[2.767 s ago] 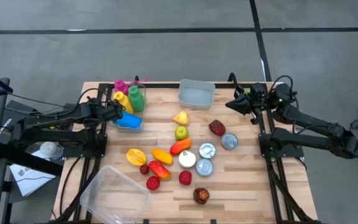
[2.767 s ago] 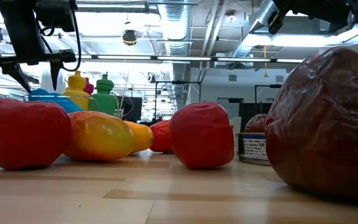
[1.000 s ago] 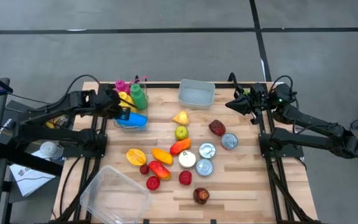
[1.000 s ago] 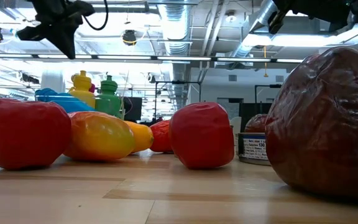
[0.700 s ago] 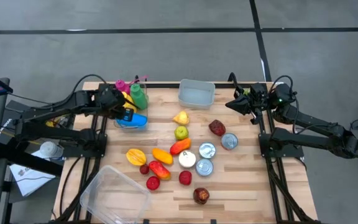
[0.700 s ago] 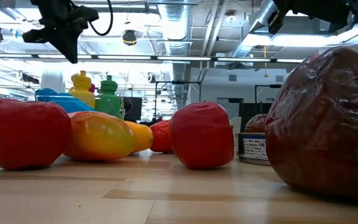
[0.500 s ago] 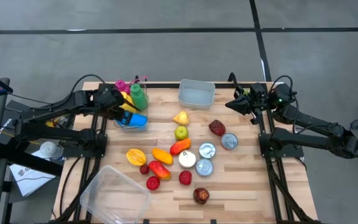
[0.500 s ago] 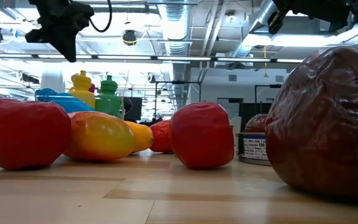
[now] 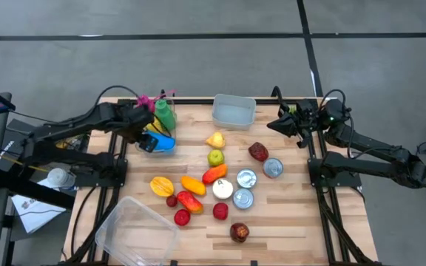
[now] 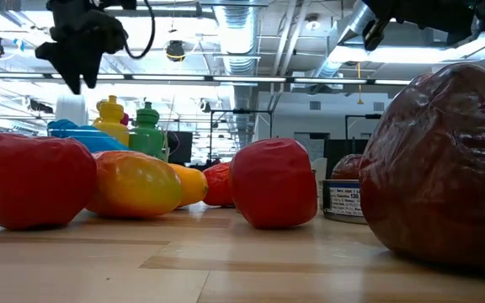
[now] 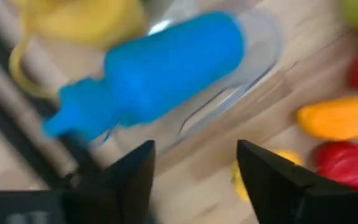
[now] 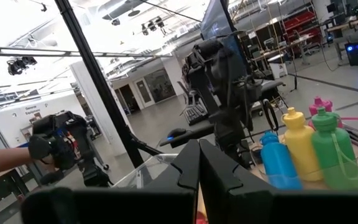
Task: Pick & Place Food Item
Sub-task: Put the blue water bottle into the transparent bin
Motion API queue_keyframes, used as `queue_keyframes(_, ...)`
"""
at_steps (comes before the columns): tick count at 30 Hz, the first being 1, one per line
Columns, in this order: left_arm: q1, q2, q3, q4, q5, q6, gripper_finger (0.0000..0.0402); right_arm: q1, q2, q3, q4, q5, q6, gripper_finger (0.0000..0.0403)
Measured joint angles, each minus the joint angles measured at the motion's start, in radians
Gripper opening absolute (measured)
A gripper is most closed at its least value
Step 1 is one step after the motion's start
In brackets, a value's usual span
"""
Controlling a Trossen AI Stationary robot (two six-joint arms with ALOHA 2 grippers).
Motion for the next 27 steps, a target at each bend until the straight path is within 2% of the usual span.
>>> queue_keyframes(2, 0.023, 0.049, 0.041, -0.100, -0.011, 0.007, 0.0242, 0.000, 0.000, 0.000, 0.000, 0.000, 0.000, 0.0001)
queue_keyframes(4, 0.050, 0.084, 0.070, -0.189, -0.085, -0.018, 0.0254, 0.000, 0.000, 0.000, 0.000, 0.000, -0.002, 0.0001)
queue_keyframes(6, 0.078, 0.091, 0.076, -0.182, -0.169, -0.091, 0.0260, 0.001, 0.000, 0.000, 0.000, 0.000, -0.004, 0.0001)
queue_keyframes(8, 0.114, 0.075, 0.076, -0.155, -0.189, -0.114, 0.0263, 0.001, 0.000, 0.000, 0.000, 0.000, -0.004, 0.0001)
queue_keyframes(11, 0.184, 0.061, 0.071, -0.140, -0.187, -0.106, 0.0261, 0.001, 0.000, 0.000, 0.000, 0.000, -0.005, 0.0001)
queue_keyframes(16, 0.313, 0.009, 0.038, -0.082, -0.129, -0.021, 0.0254, 0.001, 0.000, 0.000, -0.002, 0.000, -0.007, 0.0001)
queue_keyframes(21, 0.379, -0.054, -0.024, 0.049, -0.117, -0.195, 0.0253, 0.001, 0.000, 0.000, -0.003, 0.000, -0.007, 0.0001)
queue_keyframes(27, 0.384, -0.128, -0.101, 0.049, -0.114, -0.314, 0.0253, 0.001, 0.000, 0.000, -0.004, 0.000, -0.009, 0.0001)
